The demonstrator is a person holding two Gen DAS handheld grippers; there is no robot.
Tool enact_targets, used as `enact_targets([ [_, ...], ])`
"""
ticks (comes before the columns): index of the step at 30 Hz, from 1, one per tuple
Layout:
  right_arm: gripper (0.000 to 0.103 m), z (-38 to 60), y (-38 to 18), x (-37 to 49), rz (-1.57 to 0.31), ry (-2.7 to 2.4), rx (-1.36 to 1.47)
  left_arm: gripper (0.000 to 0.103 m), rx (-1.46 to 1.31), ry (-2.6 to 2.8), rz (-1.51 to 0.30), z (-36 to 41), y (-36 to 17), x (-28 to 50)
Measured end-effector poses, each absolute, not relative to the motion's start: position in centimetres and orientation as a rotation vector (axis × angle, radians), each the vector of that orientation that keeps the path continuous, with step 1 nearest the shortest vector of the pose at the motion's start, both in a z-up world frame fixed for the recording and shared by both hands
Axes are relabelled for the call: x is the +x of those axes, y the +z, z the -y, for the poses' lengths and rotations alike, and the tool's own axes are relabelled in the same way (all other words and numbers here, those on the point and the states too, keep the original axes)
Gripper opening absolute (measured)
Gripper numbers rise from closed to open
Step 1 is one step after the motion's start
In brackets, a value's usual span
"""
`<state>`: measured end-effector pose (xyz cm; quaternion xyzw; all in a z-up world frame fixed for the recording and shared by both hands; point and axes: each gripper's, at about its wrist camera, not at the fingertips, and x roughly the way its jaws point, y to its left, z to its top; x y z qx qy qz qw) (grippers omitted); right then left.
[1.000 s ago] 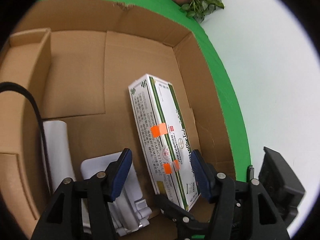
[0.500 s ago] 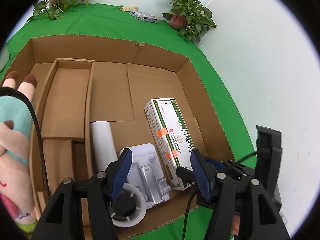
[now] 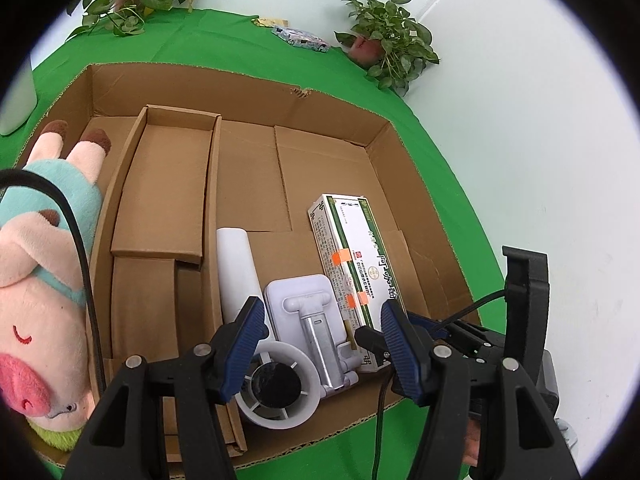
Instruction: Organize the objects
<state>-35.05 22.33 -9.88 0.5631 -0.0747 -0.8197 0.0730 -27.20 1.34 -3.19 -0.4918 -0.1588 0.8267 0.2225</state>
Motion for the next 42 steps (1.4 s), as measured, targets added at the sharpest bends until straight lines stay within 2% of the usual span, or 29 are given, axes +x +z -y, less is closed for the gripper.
enact_targets([
  [7,0.066,-22.9,-9.1,-34.3,0.301,-2.477,1.638,0.06,-1.257,2.421,0.36,-1.4,-1.8,-25.5],
  [10,0.085,-23.5,-6.7,-32.2,0.315,-2.608,1.456,0.061,-1.143,2.559,0.233,-1.4,-0.4,-23.3],
  [13,0.1,-24.1,-4.3,-28.5,0.311,-2.763,1.196,0.079,-0.983,2.717,0.125,-0.8,0.6,-20.1],
  [14,0.102,-24.1,-3.9,-27.4,0.306,-2.802,1.131,0.08,-0.924,2.762,0.11,-0.5,0.7,-19.0],
  [18,0.102,-22.0,-4.5,-23.2,0.151,-2.935,0.899,0.08,-0.824,2.873,0.068,0.6,-0.4,-16.3],
  [22,0.102,-19.4,-6.1,-21.9,0.009,-2.995,0.797,0.08,-0.744,2.999,0.016,1.4,-2.5,-15.1],
  [31,0.102,-17.5,-8.7,-22.4,0.002,-3.021,0.805,0.08,-0.792,3.06,-0.041,1.4,-6.9,-16.3],
  [42,0.103,-16.8,-9.3,-23.3,-0.088,-3.062,0.849,0.085,-0.835,3.049,-0.072,0.9,-7.3,-16.6],
])
